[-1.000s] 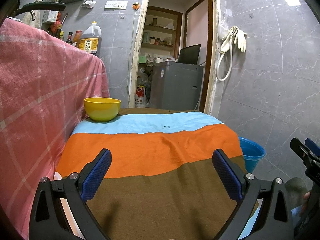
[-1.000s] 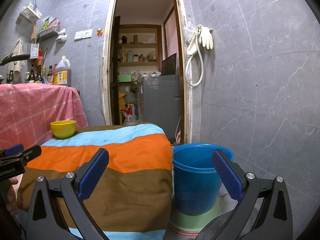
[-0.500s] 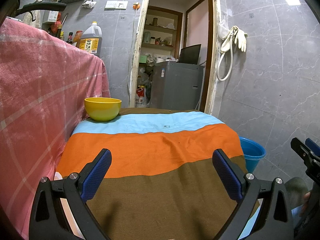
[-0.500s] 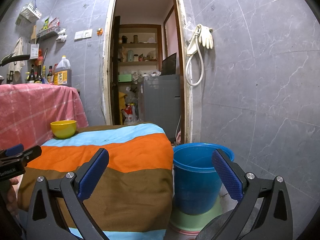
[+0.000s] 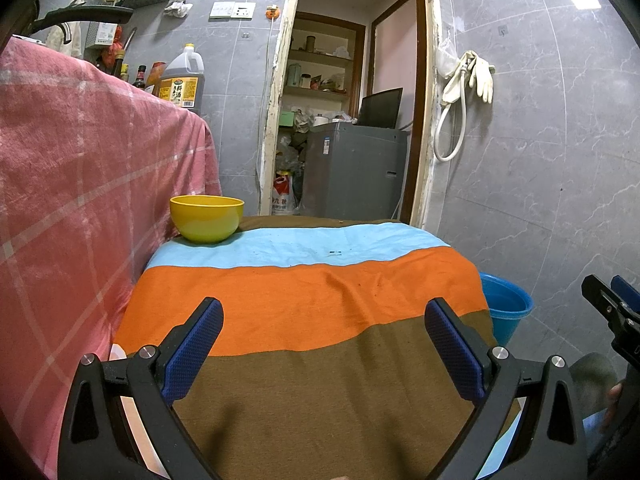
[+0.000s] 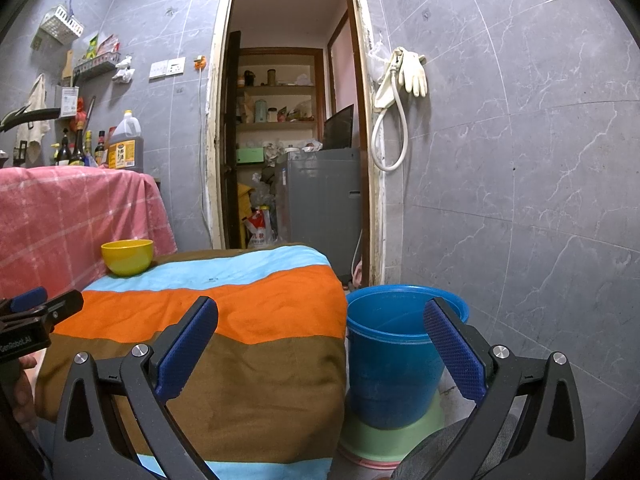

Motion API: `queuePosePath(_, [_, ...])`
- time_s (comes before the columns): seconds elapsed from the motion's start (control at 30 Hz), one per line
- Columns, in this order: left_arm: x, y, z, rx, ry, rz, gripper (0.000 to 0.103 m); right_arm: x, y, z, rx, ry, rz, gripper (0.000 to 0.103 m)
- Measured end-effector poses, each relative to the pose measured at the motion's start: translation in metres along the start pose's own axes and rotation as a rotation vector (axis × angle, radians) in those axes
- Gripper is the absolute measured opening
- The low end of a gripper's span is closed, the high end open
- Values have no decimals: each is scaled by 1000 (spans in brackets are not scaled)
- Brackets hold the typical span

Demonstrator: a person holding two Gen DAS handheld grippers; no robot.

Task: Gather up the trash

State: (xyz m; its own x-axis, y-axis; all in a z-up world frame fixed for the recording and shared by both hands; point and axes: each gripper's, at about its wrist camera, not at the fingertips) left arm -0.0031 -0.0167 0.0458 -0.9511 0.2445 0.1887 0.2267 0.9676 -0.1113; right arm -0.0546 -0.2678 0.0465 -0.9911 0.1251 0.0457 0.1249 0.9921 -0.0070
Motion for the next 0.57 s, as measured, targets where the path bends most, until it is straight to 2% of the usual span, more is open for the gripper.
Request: queuePosePath(0.57, [4, 2, 3, -54, -28, -21, 99, 2, 2, 1, 0, 3, 1, 103])
Point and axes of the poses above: each gripper's, at about its wrist camera, not at the fingertips, and x roughly against the way its jaws point, y to its left, z to its underside, and after that the axes turned 6 degrees about -y, right-handed
